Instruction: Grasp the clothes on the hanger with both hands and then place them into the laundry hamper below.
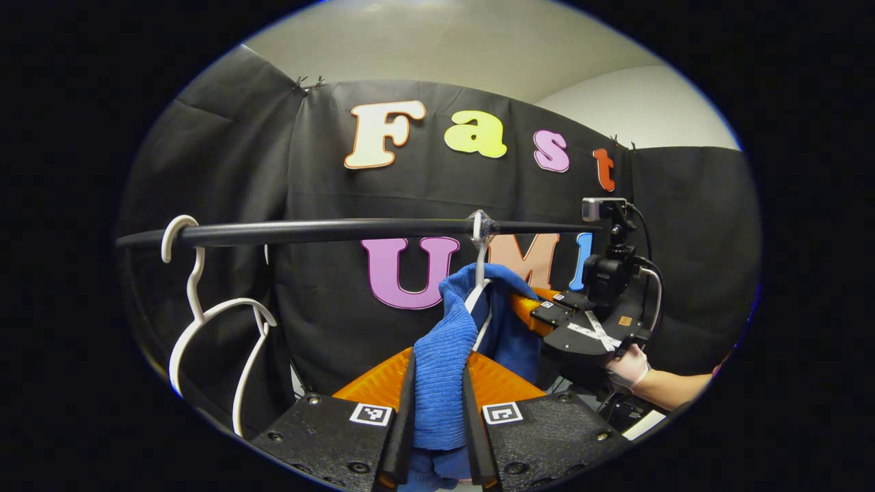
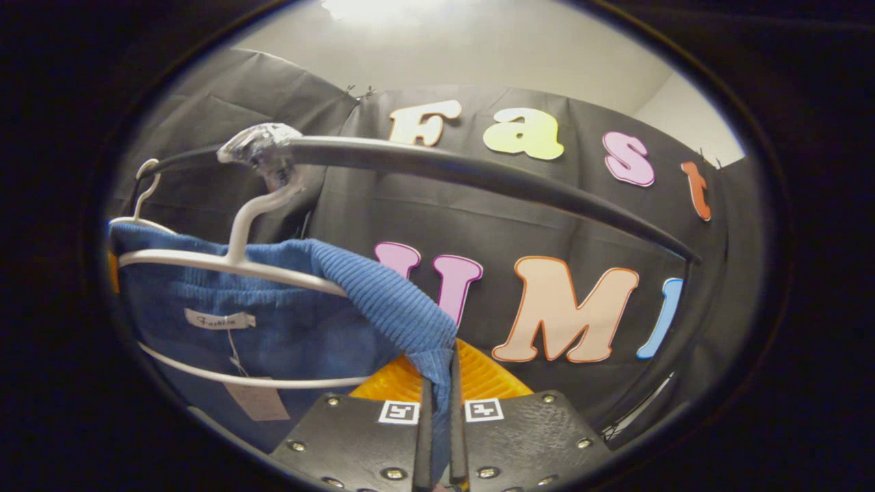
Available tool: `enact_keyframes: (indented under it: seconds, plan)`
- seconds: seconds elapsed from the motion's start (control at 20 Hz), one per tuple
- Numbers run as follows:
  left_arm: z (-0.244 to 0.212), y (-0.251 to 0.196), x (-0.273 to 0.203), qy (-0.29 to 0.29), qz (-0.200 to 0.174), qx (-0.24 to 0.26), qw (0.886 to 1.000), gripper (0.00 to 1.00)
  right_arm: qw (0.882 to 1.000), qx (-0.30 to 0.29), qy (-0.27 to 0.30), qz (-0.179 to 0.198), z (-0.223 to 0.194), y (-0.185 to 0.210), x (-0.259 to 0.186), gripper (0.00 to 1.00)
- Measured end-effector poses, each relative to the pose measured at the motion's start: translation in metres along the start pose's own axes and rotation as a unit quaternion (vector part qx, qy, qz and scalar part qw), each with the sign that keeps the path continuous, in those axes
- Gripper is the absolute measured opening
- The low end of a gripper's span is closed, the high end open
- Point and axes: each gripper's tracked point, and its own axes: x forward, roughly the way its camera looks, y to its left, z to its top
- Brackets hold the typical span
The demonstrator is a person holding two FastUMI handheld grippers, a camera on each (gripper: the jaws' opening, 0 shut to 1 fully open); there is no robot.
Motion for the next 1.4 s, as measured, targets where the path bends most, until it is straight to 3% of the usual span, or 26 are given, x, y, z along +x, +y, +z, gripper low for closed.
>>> enact_keyframes:
  seconds: [0.4, 0.55, 0.65, 0.8, 0.9, 0.95, 1.05, 1.1, 1.15, 1.2, 1.25, 1.4]
  plan:
    - [-0.001, -0.007, -0.006, 0.026, -0.042, 0.001, 0.999, 0.40, 1.000, -0.007, -0.009, -0.017, 0.012, -0.006, 0.017, 0.10]
    - [0.010, -0.011, -0.011, 0.016, -0.058, 0.000, 0.998, 0.51, 1.000, -0.008, -0.008, -0.016, 0.010, -0.005, 0.016, 0.10]
    - [0.014, -0.002, -0.010, 0.012, -0.041, 0.005, 0.999, 0.48, 1.000, -0.005, -0.010, -0.016, 0.010, -0.004, 0.013, 0.10]
    - [0.030, 0.001, -0.010, -0.013, -0.035, 0.001, 0.999, 0.54, 1.000, 0.000, -0.009, -0.014, 0.011, -0.003, 0.012, 0.10]
    - [0.023, -0.006, -0.005, -0.004, -0.043, -0.001, 0.999, 0.41, 1.000, -0.001, -0.011, -0.013, 0.013, -0.003, 0.009, 0.10]
    - [0.022, -0.008, -0.008, -0.003, -0.042, -0.005, 0.999, 0.28, 1.000, -0.005, -0.011, -0.013, 0.012, -0.003, 0.008, 0.10]
    - [0.029, -0.007, -0.009, -0.013, -0.026, -0.021, 0.999, 0.34, 1.000, -0.013, -0.013, -0.014, 0.012, -0.003, 0.006, 0.10]
    - [0.032, -0.006, -0.010, -0.023, -0.018, -0.031, 0.999, 0.27, 1.000, -0.011, -0.012, -0.012, 0.011, -0.003, 0.005, 0.10]
    - [0.034, -0.013, -0.010, -0.028, -0.014, -0.035, 0.999, 0.45, 1.000, -0.008, -0.010, -0.011, 0.009, -0.002, 0.005, 0.10]
    - [0.028, -0.018, -0.008, -0.025, -0.006, -0.028, 0.999, 0.48, 1.000, -0.008, -0.009, -0.011, 0.009, -0.002, 0.004, 0.10]
    - [0.026, -0.018, -0.007, -0.024, 0.011, -0.013, 1.000, 0.60, 1.000, -0.008, -0.010, -0.010, 0.011, -0.002, 0.003, 0.10]
    - [0.032, -0.012, -0.002, -0.036, 0.056, 0.035, 0.997, 0.58, 1.000, -0.014, -0.011, -0.004, 0.012, -0.001, 0.002, 0.10]
